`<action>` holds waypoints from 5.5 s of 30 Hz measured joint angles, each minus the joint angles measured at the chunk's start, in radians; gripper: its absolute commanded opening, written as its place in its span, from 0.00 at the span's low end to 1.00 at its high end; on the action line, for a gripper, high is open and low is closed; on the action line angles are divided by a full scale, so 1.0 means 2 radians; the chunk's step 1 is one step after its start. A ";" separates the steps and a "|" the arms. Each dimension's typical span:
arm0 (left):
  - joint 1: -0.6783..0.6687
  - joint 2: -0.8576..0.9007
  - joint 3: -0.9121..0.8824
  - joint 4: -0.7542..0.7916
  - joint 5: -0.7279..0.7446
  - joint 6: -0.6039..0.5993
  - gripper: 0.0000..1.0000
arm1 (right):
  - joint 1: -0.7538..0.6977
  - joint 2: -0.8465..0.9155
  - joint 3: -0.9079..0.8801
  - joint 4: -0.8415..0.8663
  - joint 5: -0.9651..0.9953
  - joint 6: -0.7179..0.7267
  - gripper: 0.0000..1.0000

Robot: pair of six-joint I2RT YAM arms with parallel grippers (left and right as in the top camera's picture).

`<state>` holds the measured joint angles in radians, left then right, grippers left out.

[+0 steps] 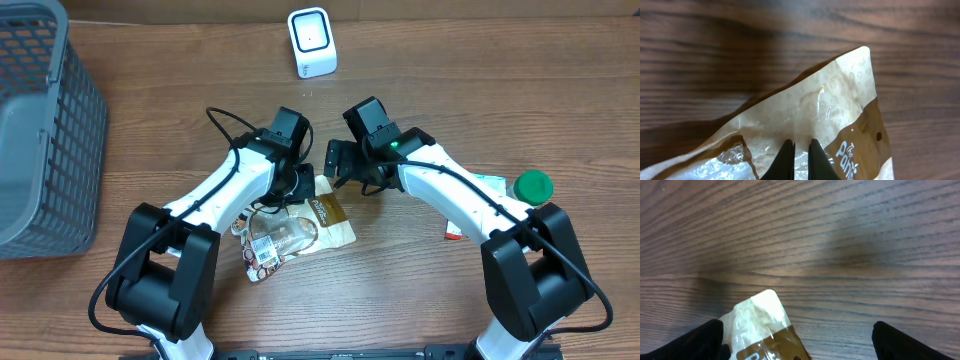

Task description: Scan the item barcode

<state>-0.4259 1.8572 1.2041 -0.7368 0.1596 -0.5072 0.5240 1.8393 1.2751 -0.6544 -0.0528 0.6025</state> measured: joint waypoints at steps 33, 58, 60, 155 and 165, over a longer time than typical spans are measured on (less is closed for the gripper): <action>0.019 -0.064 -0.021 -0.247 -0.084 -0.042 0.55 | 0.022 0.000 -0.001 -0.055 -0.082 -0.095 0.98; 0.021 -0.064 -0.088 -0.012 -0.018 -0.020 0.55 | 0.020 0.000 -0.001 -0.054 -0.067 -0.096 0.98; 0.021 -0.064 -0.088 -0.001 -0.005 -0.018 0.55 | 0.020 0.000 -0.001 -0.054 -0.066 -0.096 0.98; 0.034 -0.075 -0.123 -0.041 -0.041 -0.020 0.77 | 0.027 0.045 -0.101 0.122 -0.268 -0.027 0.32; 0.077 -0.065 -0.079 -0.047 -0.047 -0.018 0.77 | 0.030 0.045 -0.101 0.132 -0.270 -0.026 0.24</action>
<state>-0.2726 1.7264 1.0470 -0.8307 0.0658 -0.5430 0.5831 1.9293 1.0725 -0.3901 -0.5919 0.5499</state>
